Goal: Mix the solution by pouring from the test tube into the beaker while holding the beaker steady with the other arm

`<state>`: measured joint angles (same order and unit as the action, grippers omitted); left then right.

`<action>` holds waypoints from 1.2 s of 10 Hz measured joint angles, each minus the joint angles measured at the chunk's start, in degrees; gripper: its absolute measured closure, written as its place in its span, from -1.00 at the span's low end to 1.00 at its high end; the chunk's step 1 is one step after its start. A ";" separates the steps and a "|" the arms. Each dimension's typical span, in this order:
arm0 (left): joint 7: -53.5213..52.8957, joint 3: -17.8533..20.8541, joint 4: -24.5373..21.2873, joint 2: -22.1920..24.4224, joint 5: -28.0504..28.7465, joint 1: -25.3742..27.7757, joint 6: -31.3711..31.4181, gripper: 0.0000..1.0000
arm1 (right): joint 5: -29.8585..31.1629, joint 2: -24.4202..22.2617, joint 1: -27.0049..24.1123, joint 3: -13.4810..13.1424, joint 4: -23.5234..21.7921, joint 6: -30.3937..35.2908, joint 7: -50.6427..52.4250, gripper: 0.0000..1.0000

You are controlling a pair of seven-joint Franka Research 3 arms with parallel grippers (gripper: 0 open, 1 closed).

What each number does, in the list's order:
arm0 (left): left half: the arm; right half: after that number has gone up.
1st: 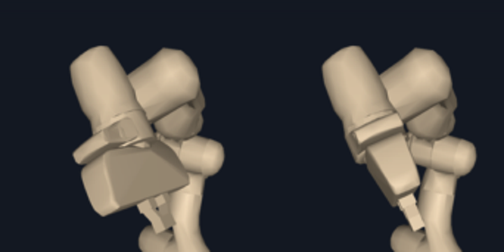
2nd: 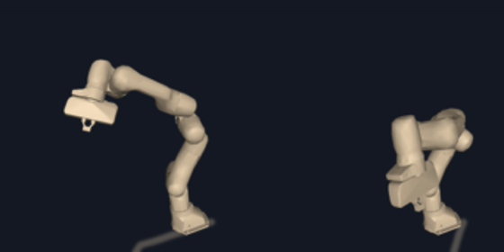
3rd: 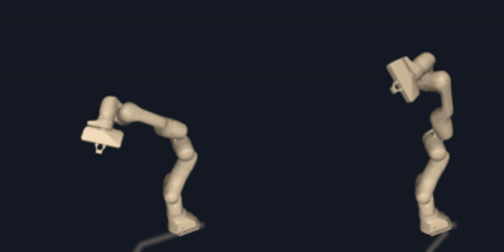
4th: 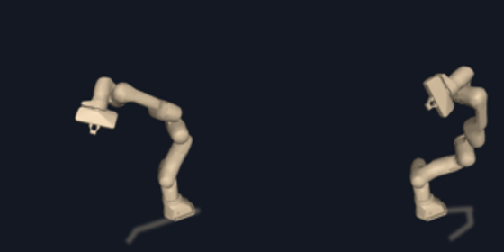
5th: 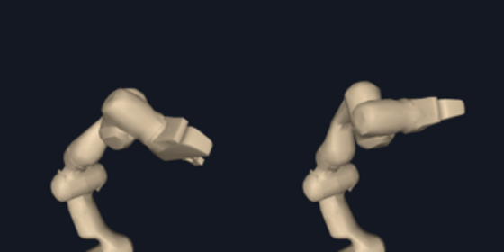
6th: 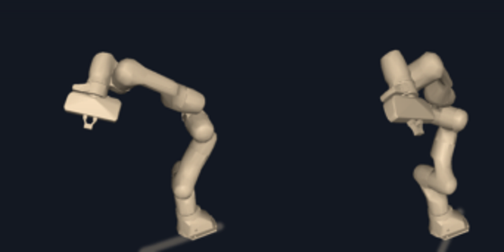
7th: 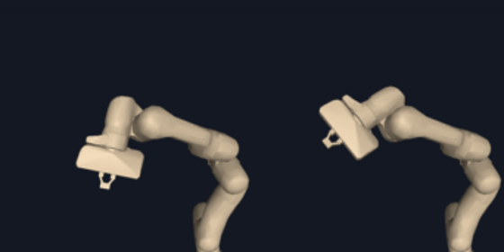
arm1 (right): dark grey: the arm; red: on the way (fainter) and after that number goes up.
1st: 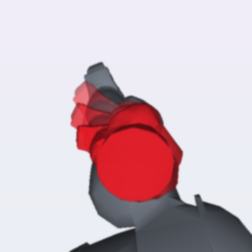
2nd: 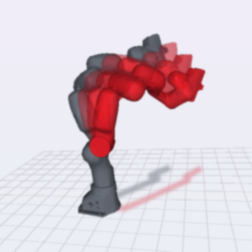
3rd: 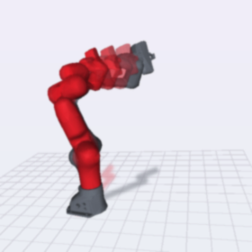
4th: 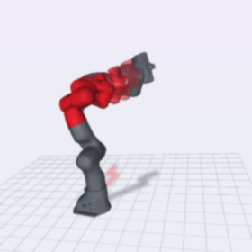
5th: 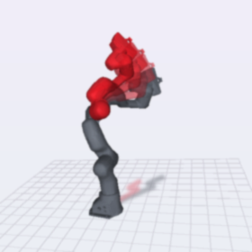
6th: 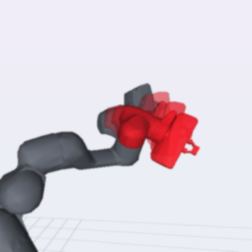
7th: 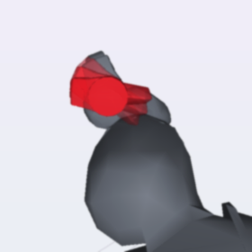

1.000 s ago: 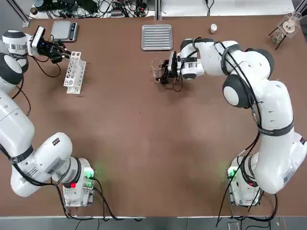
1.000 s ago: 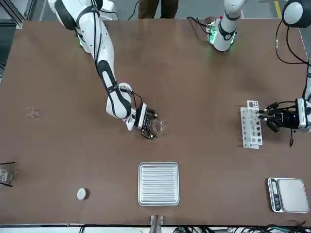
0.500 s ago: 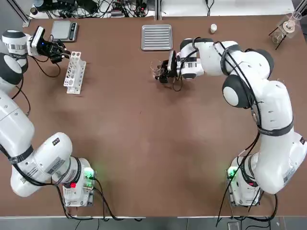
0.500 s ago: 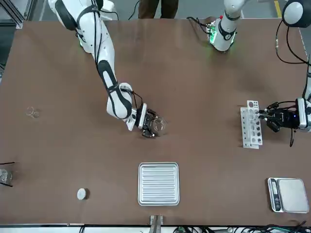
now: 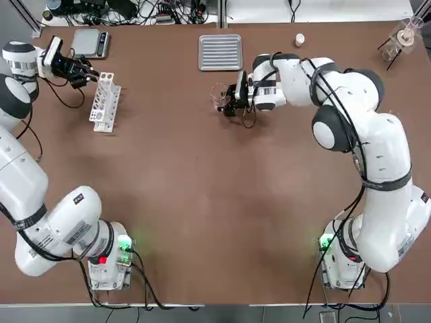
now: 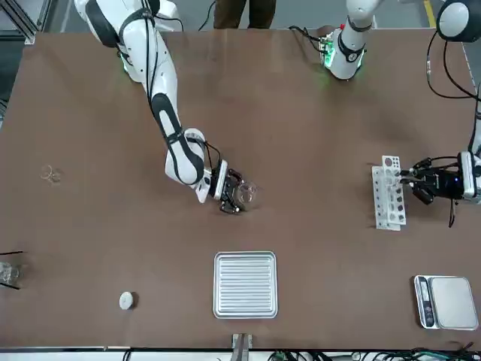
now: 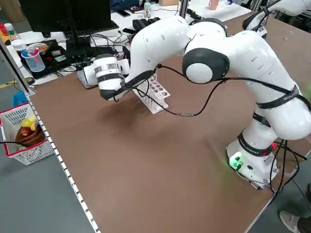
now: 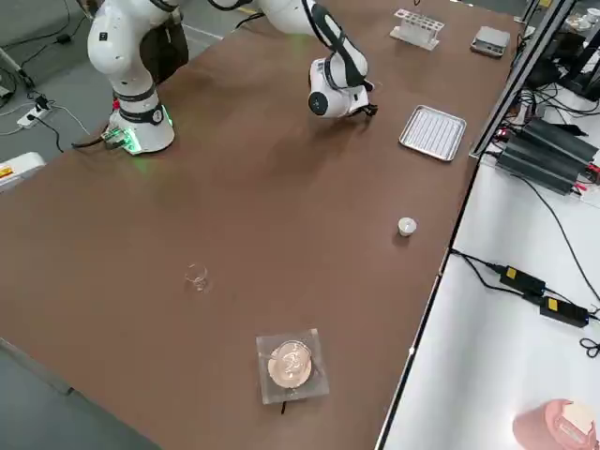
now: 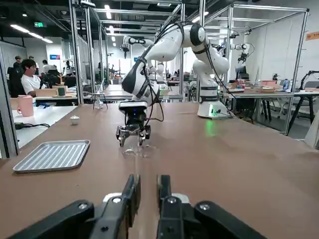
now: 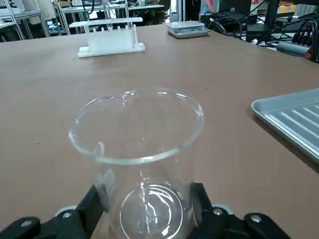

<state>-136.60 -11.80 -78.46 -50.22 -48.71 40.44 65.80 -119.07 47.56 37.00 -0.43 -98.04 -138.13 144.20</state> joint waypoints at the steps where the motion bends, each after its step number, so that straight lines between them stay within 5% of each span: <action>1: 0.14 -0.01 -0.02 0.18 0.00 0.00 0.00 0.57 | 0.00 0.00 0.00 0.00 0.00 0.00 0.00 -0.54; 12: 0.29 -0.23 -1.62 2.77 0.00 -0.01 -0.42 0.57 | -0.41 0.03 0.01 0.00 0.00 0.02 -0.13 -0.54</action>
<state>-136.31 -12.04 -80.08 -47.45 -48.72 40.44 65.38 -119.48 47.59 37.01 -0.43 -98.04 -138.11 144.07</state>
